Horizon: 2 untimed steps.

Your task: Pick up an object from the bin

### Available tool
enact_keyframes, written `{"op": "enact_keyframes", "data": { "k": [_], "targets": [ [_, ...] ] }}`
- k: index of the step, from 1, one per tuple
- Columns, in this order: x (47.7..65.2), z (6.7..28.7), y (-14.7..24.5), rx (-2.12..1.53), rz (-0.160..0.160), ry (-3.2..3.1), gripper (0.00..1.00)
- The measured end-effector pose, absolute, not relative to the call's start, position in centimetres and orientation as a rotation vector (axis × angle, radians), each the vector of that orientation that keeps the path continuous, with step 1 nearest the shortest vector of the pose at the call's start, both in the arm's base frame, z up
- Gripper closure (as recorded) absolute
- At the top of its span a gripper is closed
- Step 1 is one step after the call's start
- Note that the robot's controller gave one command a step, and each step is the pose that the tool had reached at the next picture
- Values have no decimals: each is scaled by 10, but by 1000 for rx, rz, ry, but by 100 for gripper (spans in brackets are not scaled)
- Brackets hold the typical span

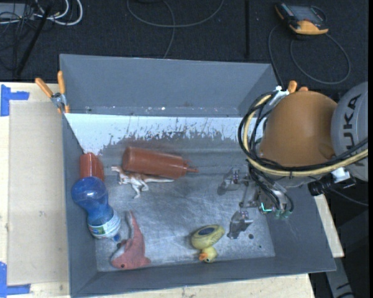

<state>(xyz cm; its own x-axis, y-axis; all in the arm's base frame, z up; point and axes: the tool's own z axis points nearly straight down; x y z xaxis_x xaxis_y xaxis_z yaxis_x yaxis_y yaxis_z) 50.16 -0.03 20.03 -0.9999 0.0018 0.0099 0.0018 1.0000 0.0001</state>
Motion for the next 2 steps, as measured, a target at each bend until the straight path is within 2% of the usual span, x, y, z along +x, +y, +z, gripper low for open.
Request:
{"op": "enact_keyframes", "data": {
  "k": [1,2],
  "targets": [
    [503,204,0,-3,0,-3139,0],
    [495,152,18,-75,-1,-3145,0]
  ]
}}
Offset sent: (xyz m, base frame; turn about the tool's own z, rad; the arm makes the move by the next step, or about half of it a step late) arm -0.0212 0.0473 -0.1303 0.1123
